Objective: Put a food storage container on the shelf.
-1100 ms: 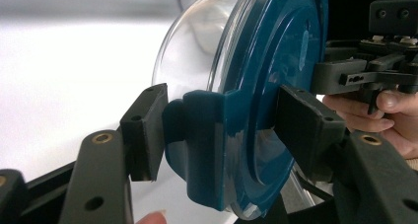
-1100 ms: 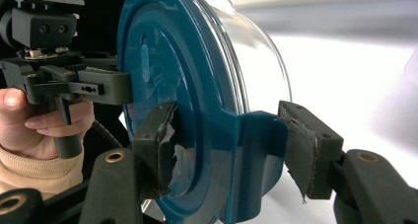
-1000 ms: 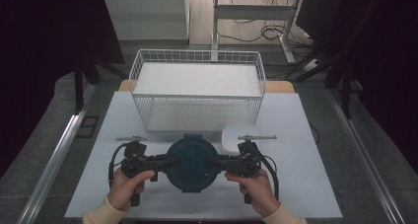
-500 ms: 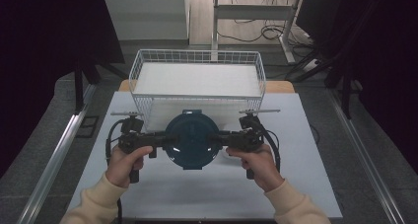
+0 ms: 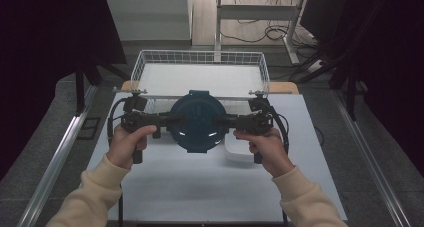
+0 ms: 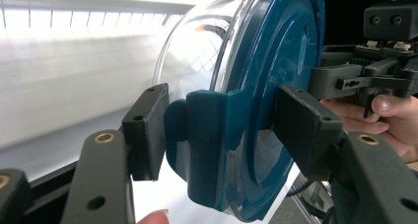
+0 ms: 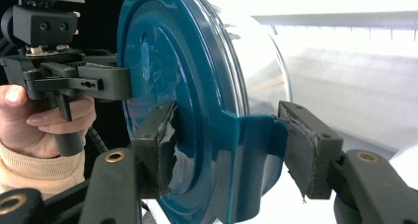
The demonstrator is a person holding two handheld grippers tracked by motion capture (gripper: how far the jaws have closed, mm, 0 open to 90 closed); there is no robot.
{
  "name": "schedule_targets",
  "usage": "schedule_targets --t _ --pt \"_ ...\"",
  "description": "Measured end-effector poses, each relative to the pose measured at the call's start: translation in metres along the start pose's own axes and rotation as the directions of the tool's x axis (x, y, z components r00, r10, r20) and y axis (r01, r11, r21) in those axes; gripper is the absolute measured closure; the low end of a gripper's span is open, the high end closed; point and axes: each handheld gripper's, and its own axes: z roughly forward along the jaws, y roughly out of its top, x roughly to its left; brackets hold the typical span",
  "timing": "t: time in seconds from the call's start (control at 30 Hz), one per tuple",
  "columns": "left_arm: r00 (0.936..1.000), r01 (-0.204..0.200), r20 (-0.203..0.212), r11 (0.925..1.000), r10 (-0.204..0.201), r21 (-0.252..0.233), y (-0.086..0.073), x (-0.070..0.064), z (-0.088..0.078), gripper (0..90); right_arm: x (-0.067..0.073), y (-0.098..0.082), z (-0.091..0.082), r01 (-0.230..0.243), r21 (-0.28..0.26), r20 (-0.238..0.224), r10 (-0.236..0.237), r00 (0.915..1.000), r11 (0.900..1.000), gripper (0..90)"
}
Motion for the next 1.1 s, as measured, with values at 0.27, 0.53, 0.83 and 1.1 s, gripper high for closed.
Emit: schedule_targets --t 0.27,0.53,0.83,1.1 --pt "0.9999 -0.007 0.012 0.9999 0.007 -0.011 0.021 0.0 0.0 40.0 0.002 0.02 -0.004 0.009 -0.014 0.011 -0.008 0.9999 1.0 42.0" --pt "0.9997 -0.004 0.023 1.0 0.004 -0.005 0.043 0.001 0.005 40.0 0.0 0.04 -0.007 0.007 -0.013 0.019 -0.007 0.9998 1.0 42.0" --pt "0.9994 -0.005 0.034 0.9999 0.005 -0.009 0.065 0.003 0.006 40.0 -0.002 0.064 -0.009 0.02 -0.014 0.033 -0.02 0.9993 1.0 42.0" --pt "0.999 0.0 0.045 1.0 0.0 -0.005 0.093 0.012 0.01 40.1 -0.007 0.092 -0.007 0.027 -0.006 0.04 -0.026 0.9989 1.0 42.0"
